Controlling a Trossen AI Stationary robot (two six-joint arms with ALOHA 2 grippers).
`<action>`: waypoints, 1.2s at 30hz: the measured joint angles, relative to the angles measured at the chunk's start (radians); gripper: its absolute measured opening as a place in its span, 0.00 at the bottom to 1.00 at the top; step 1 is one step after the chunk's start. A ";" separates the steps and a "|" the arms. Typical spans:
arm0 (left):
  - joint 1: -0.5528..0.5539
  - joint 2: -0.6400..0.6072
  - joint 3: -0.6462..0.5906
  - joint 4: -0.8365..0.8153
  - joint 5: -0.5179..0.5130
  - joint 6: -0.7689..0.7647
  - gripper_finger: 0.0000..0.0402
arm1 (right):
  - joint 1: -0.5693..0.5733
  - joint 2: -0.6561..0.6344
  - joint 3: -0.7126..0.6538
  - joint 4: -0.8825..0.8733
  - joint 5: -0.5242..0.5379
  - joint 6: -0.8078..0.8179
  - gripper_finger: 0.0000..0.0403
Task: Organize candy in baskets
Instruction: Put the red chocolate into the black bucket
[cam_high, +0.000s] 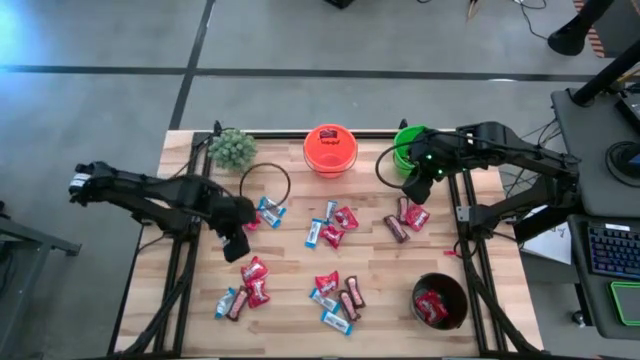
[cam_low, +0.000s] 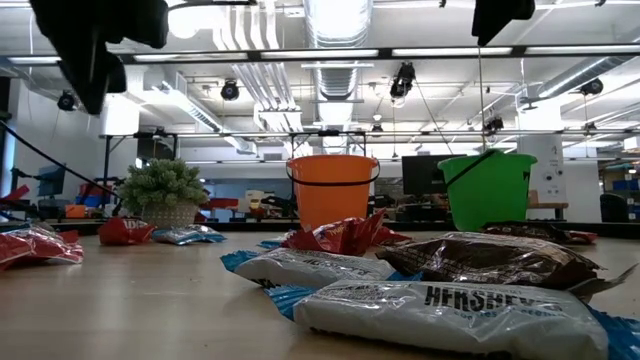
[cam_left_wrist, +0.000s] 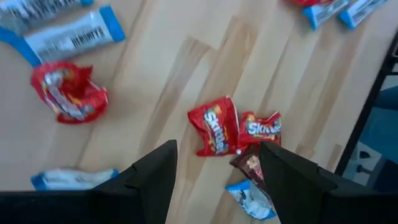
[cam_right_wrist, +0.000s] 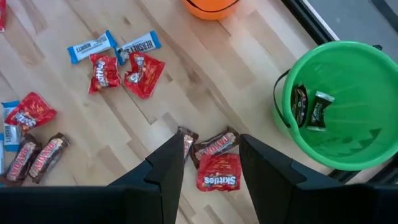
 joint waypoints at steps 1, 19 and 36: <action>-0.017 0.004 -0.007 0.001 -0.005 -0.037 0.52 | 0.000 0.000 0.000 0.000 0.000 -0.003 0.36; -0.229 0.179 -0.147 0.201 -0.068 -0.446 0.52 | 0.000 0.000 0.000 -0.010 -0.003 -0.050 0.36; -0.290 0.358 -0.114 0.221 -0.067 -0.451 0.52 | 0.000 0.000 0.000 -0.013 -0.032 -0.027 0.36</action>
